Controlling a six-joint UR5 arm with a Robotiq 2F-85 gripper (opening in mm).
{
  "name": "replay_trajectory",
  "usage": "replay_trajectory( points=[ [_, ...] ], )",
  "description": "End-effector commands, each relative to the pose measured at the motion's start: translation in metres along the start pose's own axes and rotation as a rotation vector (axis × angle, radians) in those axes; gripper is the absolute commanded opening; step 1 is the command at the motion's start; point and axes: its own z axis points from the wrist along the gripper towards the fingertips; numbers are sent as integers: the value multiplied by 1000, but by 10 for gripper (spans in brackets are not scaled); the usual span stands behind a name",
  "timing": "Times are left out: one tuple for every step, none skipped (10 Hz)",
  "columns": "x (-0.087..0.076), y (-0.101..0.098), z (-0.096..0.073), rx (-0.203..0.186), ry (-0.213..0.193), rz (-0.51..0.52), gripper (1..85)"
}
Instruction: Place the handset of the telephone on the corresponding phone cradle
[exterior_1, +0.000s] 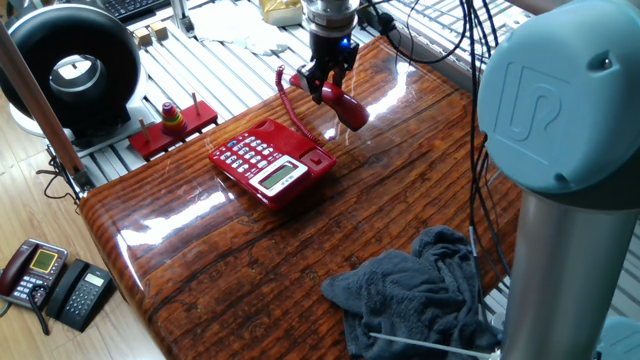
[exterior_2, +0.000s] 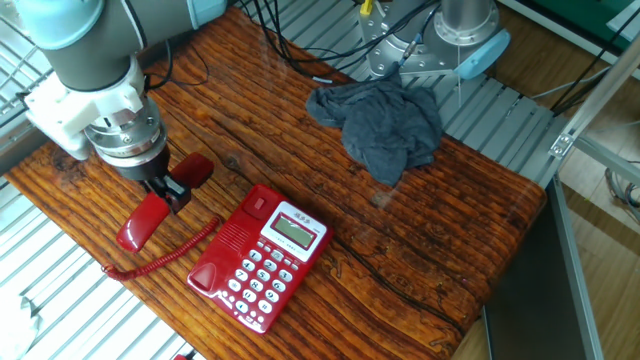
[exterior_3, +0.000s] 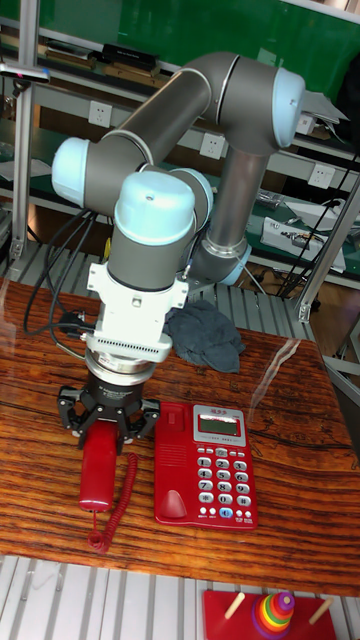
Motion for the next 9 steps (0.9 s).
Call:
replay_trajectory(
  points=[
    [-3, 17, -8, -27, 8, 28, 263],
    [-6, 23, -9, -28, 11, 40, 263],
    [-7, 30, -9, -34, 15, 56, 260],
    [-9, 41, -9, -63, 16, 76, 260],
    [-10, 47, -8, -68, 16, 78, 260],
    [-11, 51, -8, -62, 17, 77, 250],
    [-10, 54, -8, -60, 26, 82, 240],
    [-8, 55, -9, -52, 38, 83, 240],
    [-6, 55, -11, -47, 43, 81, 233]
  ],
)
